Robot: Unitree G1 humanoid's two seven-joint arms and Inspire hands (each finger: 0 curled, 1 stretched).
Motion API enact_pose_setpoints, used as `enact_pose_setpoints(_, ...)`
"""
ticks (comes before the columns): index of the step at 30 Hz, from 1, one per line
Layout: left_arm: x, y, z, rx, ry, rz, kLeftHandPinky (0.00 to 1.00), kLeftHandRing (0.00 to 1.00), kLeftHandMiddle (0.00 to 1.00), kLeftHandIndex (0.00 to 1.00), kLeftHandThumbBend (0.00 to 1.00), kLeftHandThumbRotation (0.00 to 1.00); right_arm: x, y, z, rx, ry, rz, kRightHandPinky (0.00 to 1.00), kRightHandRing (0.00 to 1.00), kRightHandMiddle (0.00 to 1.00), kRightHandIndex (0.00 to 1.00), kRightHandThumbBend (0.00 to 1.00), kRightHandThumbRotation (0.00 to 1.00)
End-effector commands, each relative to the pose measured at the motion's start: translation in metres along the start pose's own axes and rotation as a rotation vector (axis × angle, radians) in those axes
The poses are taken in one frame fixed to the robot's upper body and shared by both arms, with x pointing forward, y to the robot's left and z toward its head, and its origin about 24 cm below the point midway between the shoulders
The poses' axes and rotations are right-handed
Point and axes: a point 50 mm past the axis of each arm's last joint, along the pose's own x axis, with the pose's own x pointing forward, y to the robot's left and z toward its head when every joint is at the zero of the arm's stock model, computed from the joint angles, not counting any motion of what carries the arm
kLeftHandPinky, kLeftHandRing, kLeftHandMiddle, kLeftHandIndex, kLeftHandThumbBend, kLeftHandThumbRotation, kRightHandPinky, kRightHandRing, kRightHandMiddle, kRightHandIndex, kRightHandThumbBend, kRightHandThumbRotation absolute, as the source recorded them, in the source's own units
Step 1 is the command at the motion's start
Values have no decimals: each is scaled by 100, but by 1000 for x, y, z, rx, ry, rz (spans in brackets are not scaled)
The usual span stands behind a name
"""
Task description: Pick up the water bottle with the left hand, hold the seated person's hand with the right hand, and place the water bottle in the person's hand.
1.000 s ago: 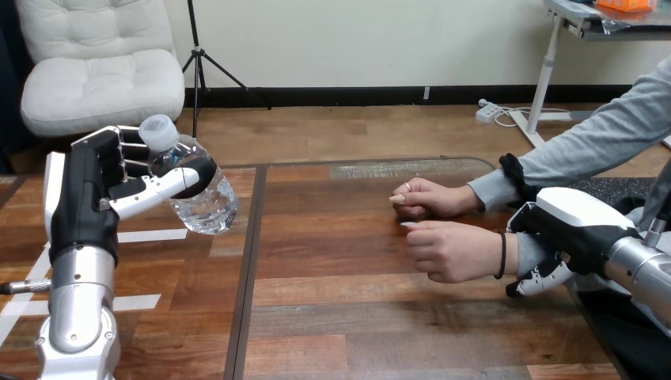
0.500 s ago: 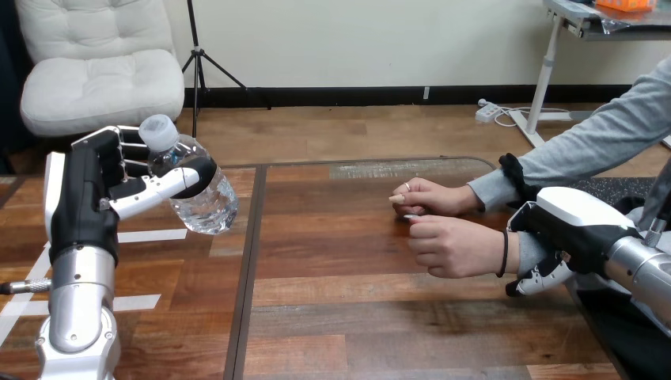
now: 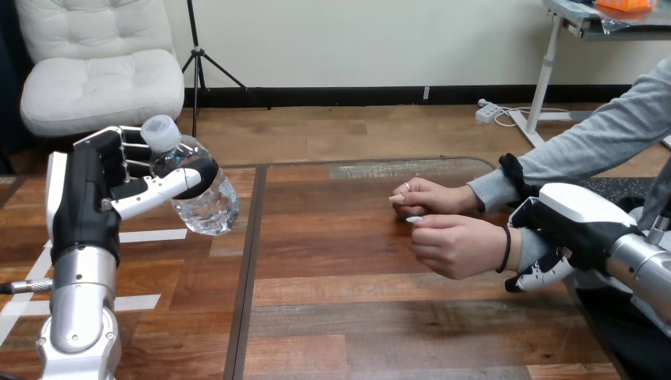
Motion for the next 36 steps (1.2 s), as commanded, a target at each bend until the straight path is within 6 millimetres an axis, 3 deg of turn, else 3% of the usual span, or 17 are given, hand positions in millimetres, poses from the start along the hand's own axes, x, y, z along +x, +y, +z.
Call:
enact_pose_setpoints(1, 3, -9, 34, -26, -156, -33, 35, 41, 45, 42, 79, 0, 7, -29, 16, 12, -80, -104, 20, 24, 30, 32, 66, 0)
enact_pose_setpoints(36, -1, -37, 31, -35, -163, -160, 31, 38, 41, 41, 81, 0, 1, -57, 32, 19, -163, -172, 17, 22, 27, 28, 63, 0)
